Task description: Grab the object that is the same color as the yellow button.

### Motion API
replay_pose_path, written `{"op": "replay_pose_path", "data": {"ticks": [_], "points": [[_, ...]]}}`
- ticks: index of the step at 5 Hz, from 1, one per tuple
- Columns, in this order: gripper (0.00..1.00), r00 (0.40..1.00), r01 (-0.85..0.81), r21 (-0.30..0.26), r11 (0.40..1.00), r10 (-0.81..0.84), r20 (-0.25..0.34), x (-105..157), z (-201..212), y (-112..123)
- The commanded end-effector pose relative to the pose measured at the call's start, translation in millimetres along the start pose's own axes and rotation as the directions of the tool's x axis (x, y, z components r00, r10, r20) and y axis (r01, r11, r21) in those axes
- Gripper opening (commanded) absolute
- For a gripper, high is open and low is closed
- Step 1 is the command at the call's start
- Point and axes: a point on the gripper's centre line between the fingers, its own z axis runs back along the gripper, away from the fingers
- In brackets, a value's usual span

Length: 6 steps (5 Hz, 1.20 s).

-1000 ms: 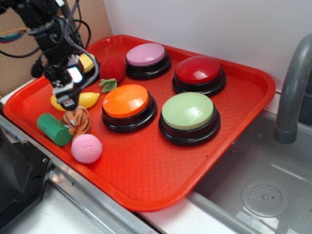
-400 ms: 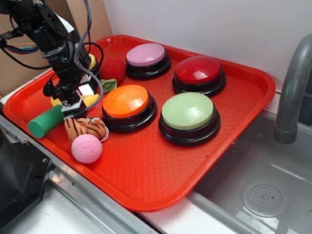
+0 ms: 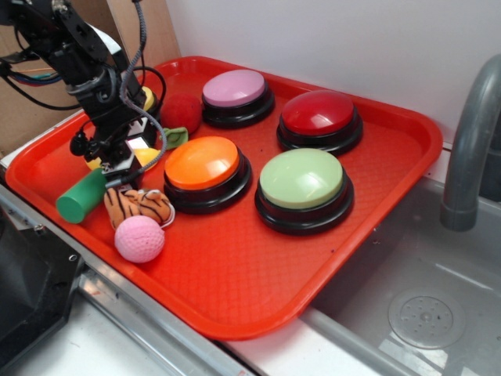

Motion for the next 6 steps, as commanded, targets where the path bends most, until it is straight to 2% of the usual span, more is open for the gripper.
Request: {"op": "replay_pose_path", "data": {"ticks": [1, 2, 3, 4, 5, 6], "points": [[0.00, 0.983, -0.174, 0.025, 0.984, 0.175, -0.061, 26.4, 36.3, -3.6], [0.00, 0.904, -0.398, 0.106, 0.911, 0.409, -0.125, 38.9, 65.7, -4.6], [0.00, 0.764, -0.604, 0.141, 0.784, 0.620, -0.176, 33.0, 95.9, 4.2], [0.00, 0.588, -0.774, 0.173, 0.609, 0.793, -0.160, 11.6, 111.6, 16.7], [0.00, 0.444, -0.858, 0.238, 0.455, 0.890, -0.100, -9.3, 124.9, 24.2], [0.00, 0.438, -0.849, 0.278, 0.449, 0.893, -0.105, -12.3, 128.6, 27.2]]}}
